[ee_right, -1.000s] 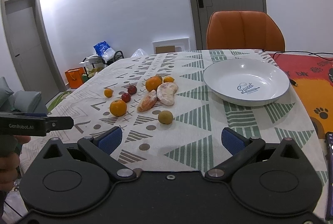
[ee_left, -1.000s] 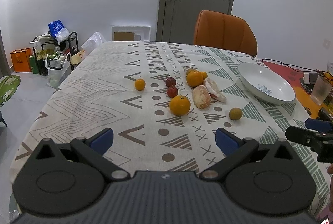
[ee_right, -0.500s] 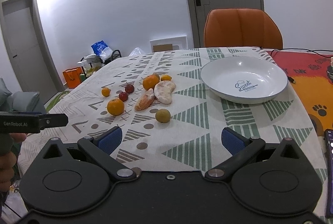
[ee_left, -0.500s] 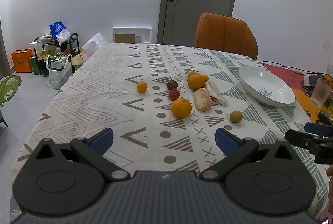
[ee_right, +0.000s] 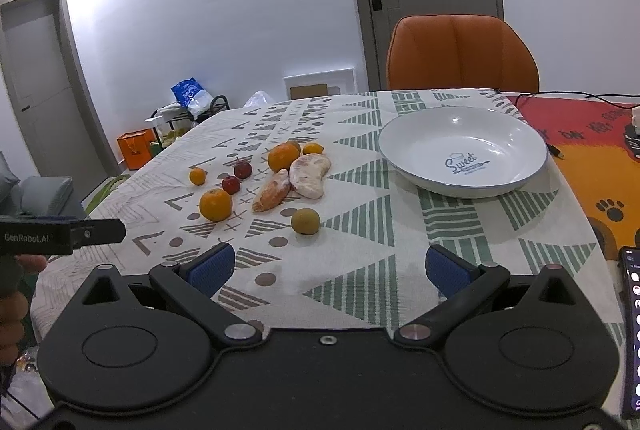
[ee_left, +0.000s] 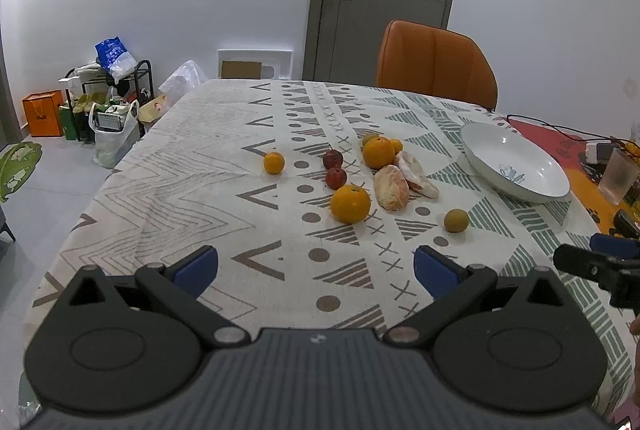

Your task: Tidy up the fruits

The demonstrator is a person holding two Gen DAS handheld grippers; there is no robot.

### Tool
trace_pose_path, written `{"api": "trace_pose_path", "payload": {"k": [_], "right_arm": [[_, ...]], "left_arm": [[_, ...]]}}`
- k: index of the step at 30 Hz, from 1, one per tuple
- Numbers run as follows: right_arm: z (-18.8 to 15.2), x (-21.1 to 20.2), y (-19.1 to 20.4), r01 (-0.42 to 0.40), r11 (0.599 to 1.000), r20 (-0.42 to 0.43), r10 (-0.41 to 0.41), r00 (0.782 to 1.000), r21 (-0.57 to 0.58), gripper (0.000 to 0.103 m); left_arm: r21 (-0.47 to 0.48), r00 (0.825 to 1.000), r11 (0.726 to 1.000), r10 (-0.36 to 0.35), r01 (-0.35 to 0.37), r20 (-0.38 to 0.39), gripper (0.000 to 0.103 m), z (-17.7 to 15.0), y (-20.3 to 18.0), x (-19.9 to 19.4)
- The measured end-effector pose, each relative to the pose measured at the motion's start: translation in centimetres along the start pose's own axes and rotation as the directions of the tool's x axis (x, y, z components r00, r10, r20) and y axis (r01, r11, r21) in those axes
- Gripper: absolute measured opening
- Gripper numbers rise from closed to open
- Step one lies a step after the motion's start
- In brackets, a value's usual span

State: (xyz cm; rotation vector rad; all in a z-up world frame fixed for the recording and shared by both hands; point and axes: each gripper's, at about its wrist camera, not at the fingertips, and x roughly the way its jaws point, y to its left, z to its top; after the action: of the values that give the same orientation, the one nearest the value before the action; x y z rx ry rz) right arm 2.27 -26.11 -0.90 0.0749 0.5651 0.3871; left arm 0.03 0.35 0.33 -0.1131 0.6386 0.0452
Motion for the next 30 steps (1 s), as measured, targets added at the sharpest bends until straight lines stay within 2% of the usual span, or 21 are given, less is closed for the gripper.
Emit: {"api": "trace_pose_path", "payload": {"k": [16,30], "right_arm": [[0.3,-0.3,0.6,-0.017,1.0,0.004,0.018,1.0,-0.018,0.103],[0.3,1.4,1.5,-0.056,0.997,-0.038,0.054,0.998,-0.061,0.103]], "left_arm": [[0.013,1.0,1.0,-0.008,0.008,0.006,0.103,0.0,-0.2,-0.4],[-0.034,1.0,0.999,-0.009,0.009,0.005,0.103,0.2,0.8,0.8]]}}
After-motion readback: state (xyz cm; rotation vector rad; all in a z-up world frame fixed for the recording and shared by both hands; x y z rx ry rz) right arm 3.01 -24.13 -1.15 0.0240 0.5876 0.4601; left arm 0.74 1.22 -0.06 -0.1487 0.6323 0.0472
